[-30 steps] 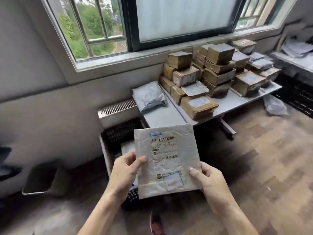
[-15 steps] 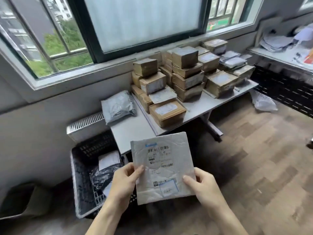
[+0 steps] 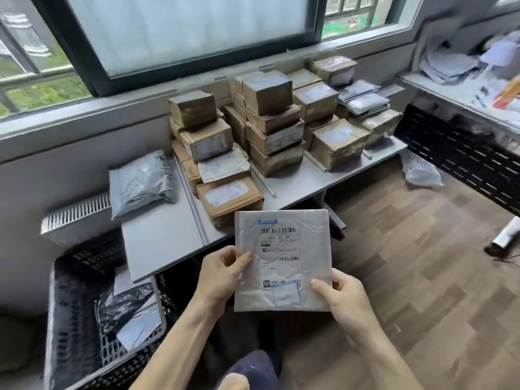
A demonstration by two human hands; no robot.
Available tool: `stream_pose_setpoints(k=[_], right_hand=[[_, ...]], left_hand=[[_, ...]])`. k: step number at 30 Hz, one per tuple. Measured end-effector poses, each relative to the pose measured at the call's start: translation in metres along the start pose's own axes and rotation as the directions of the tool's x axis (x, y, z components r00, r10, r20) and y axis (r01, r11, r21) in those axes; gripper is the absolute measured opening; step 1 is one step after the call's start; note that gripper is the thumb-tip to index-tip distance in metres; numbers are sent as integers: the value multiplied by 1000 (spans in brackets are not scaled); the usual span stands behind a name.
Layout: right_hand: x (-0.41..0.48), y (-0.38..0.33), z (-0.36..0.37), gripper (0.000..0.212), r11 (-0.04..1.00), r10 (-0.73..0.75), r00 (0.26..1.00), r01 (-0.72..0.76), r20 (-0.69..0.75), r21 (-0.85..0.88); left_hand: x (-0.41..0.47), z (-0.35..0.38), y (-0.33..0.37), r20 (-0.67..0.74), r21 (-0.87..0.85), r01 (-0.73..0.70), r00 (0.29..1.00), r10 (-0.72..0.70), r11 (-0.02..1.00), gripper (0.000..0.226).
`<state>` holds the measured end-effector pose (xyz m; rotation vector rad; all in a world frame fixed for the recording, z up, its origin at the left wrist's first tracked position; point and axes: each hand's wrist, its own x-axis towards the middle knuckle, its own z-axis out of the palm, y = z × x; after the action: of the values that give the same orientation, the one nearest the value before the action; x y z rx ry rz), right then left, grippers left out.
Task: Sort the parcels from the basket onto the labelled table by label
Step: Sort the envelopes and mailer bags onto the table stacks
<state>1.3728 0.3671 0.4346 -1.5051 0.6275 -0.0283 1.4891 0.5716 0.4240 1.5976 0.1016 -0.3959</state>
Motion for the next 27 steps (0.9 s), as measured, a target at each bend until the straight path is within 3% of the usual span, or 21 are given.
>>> stream_pose_setpoints(k=[4, 10, 13, 17, 22, 27], right_hand=[[64, -22, -16, 18, 1000, -18, 999, 18, -41, 15], [156, -66, -45, 23, 999, 5, 990, 0, -139, 32], [198, -87, -48, 24, 999, 6, 987, -1, -163, 32], [249, -105, -47, 21, 1000, -10, 985, 14, -173, 20], [302, -116, -45, 19, 1000, -12, 995, 12, -103, 2], [365, -108, -52, 11, 995, 65, 994, -58, 85, -83]], left_hand=[[58, 37, 16, 59, -79, 9, 998, -4, 997, 15], [149, 84, 49, 177, -126, 39, 984, -17, 991, 44], [191, 98, 65, 195, -120, 67, 980, -42, 991, 36], [236, 106, 79, 165, -131, 98, 983, -76, 986, 14], [271, 112, 89, 55, -118, 116, 992, -110, 986, 16], [304, 130, 77, -148, -32, 164, 975, -167, 986, 25]])
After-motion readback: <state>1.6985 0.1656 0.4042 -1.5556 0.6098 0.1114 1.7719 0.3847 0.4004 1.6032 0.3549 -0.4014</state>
